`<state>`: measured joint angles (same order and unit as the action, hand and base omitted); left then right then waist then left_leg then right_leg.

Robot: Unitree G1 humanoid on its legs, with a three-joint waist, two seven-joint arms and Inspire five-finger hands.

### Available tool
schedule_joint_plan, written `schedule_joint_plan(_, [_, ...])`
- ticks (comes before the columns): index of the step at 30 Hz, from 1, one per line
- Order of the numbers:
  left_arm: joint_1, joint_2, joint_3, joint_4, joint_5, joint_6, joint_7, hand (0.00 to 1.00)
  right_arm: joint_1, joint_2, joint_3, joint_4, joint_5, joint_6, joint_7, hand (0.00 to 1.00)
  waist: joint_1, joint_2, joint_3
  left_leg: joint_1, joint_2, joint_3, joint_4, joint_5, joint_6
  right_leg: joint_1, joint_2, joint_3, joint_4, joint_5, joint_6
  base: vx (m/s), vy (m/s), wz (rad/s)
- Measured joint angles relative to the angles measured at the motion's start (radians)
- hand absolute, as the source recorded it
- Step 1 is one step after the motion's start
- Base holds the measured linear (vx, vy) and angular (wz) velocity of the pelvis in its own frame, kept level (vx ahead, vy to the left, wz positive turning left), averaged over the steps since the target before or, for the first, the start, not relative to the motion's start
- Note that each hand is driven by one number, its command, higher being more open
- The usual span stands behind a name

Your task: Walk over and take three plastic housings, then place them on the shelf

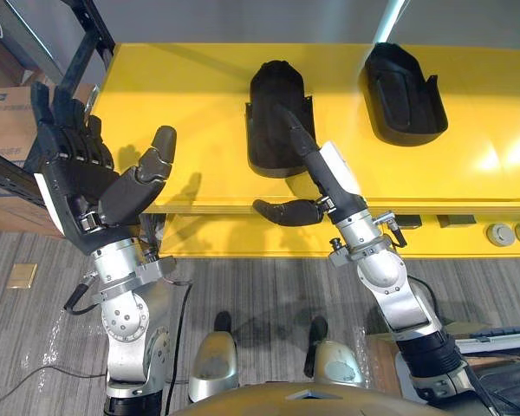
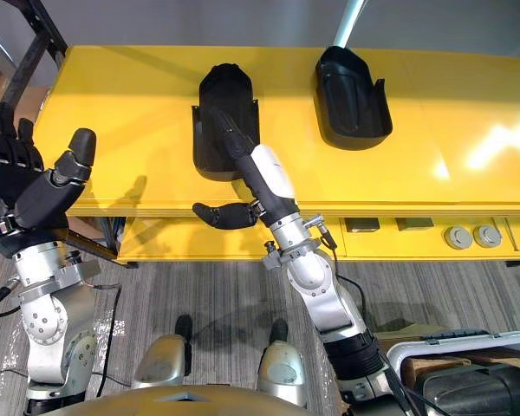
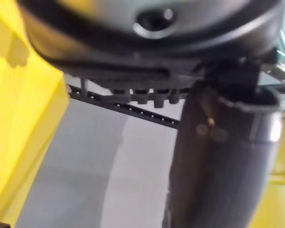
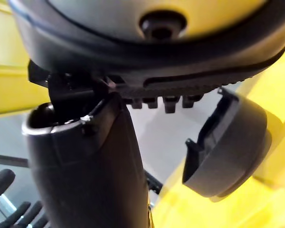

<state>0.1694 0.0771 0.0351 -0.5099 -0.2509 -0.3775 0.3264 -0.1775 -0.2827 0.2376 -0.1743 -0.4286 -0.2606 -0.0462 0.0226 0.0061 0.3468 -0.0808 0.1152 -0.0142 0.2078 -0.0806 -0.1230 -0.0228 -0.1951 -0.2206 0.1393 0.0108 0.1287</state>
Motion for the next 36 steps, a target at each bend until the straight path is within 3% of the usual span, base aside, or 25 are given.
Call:
schedule_joint_plan(5, [0.000,0.000,-0.024,0.000,-0.006,-0.012,0.009,1.00,-0.058,0.006,-0.004,0.054,-0.013,0.026,-0.120,1.00,0.003,0.004,0.031,-0.002,-0.001,-0.003,0.001,0.000,0.000,-0.010,-0.003,0.000,0.025,-0.014,-0.002,0.00,-0.001,0.01])
schedule_joint_plan(15, [-0.001,-0.006,-0.032,0.000,-0.019,-0.012,-0.004,1.00,-0.145,0.050,-0.016,0.184,-0.077,0.081,-0.228,1.00,0.003,0.015,0.055,-0.014,-0.001,-0.027,-0.003,0.010,-0.006,-0.037,-0.009,-0.020,0.072,-0.042,-0.008,0.01,-0.013,0.06])
schedule_joint_plan(36, [0.001,-0.040,-0.041,0.000,-0.033,-0.012,-0.044,1.00,-0.282,0.064,-0.012,0.340,-0.113,0.126,-0.315,1.00,0.002,0.049,0.075,-0.009,-0.009,-0.055,-0.082,0.080,-0.019,-0.099,-0.033,-0.042,0.181,-0.092,-0.021,-0.02,-0.015,0.04])
